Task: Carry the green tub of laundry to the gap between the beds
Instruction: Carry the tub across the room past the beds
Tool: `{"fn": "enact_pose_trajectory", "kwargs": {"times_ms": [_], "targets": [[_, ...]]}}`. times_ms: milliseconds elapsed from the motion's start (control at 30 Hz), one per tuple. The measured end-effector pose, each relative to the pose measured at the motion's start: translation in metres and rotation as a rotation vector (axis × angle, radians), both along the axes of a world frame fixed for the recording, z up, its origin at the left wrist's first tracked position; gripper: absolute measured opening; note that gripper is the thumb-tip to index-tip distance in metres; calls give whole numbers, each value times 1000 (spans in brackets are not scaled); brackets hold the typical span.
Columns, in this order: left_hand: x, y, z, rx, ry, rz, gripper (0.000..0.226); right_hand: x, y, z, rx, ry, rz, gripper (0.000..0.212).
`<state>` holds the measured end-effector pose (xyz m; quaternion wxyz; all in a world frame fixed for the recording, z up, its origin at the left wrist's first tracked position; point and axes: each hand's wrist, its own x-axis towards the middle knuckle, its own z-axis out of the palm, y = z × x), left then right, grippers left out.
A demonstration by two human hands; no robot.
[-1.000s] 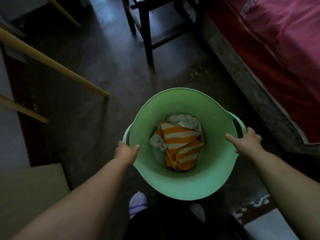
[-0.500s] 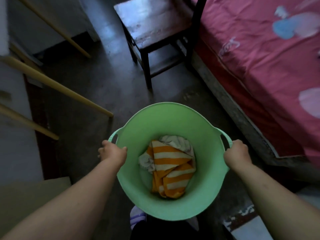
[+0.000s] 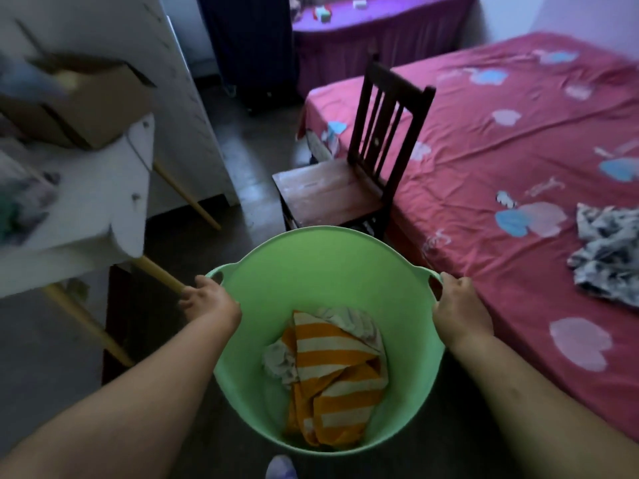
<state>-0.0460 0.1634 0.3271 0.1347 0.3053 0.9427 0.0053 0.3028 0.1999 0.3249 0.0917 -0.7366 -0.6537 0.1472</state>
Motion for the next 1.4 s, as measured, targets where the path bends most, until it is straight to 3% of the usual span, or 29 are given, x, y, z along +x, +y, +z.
{"fn": "enact_pose_trajectory", "kwargs": {"times_ms": [200, 600, 967, 1167, 1400], "targets": [[-54, 92, 72, 69, 2, -65, 67, -48, 71, 62, 111, -16, -35, 32], [-145, 305, 142, 154, 97, -210, 81, -134, 247, 123, 216, 54, -95, 27], [-203, 514, 151, 70, 193, -198, 93, -199, 471, 133, 178, -29, -13, 37], [-241, 622, 143, 63, 143, -156, 95, -239, 575, 136, 193, -36, 33, 36], [-300, 798, 129, 37, 155, -278, 85, -297, 704, 129, 146, -44, -99, 33]]}}
